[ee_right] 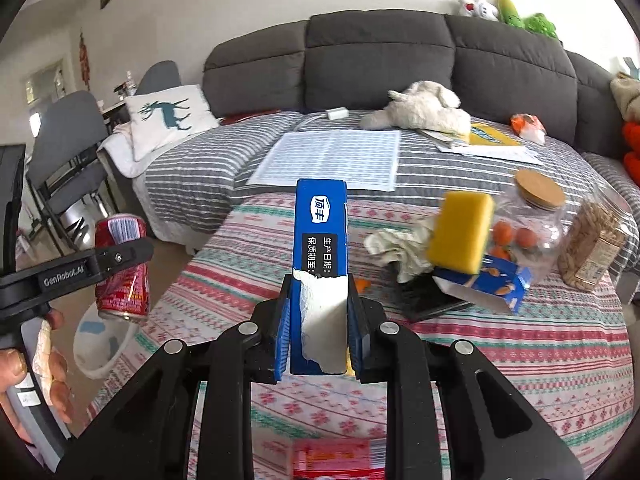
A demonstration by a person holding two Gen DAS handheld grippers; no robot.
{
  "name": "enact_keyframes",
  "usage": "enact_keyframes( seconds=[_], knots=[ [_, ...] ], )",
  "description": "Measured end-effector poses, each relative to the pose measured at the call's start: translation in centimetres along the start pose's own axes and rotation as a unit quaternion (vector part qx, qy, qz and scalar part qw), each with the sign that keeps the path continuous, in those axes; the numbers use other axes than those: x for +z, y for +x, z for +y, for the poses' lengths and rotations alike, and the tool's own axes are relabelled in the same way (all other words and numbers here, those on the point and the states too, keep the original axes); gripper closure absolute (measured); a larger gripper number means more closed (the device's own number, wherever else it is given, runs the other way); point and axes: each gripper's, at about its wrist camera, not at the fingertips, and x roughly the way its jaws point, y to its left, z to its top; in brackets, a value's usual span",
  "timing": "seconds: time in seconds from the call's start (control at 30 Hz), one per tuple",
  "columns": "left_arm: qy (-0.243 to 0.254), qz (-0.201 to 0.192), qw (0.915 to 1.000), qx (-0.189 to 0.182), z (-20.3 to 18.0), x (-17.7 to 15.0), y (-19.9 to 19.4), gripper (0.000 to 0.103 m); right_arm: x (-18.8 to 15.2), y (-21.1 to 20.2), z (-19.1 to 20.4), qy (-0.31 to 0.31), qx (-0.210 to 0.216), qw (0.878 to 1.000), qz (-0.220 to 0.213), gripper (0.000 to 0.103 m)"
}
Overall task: Collect trash
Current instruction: 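Carry the box to the bin and open the right tool while the left tool carries the can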
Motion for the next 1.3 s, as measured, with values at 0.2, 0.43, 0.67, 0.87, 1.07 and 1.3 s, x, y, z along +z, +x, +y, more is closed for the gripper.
enact_keyframes(
  seconds=[0.2, 0.43, 0.67, 0.87, 1.07, 1.3],
  knots=[
    [-0.02, -0.021, 0.9993, 0.026, 3.5, 0.2, -1.8, 0.04, 0.0, 0.2, 3.9, -0.026, 0.021, 0.999, -0.005, 0.08],
    [-0.04, -0.034, 0.9965, 0.065, 7.8, 0.5, -3.9, 0.04, -0.6, 1.2, 9.1, -0.059, 0.052, 0.997, 0.003, 0.08],
    [-0.083, -0.019, 0.9914, 0.1, 13.5, 0.4, -4.9, 0.04, -1.6, 1.9, 14.3, -0.087, 0.092, 0.992, 0.011, 0.08],
    [-0.126, -0.03, 0.9847, 0.118, 18.2, 0.4, -7.1, 0.04, -2.4, 3.7, 18.9, -0.092, 0.135, 0.986, 0.031, 0.08],
    [-0.172, -0.032, 0.9764, 0.127, 22.8, 0.4, -9.1, 0.04, -3.9, 6.0, 24.7, -0.12, 0.17, 0.976, 0.062, 0.08],
    [-0.193, -0.03, 0.9726, 0.126, 25.3, 0.0, -9.9, 0.04, -4.5, 7.3, 27.8, -0.129, 0.178, 0.974, 0.064, 0.041]
  ],
)
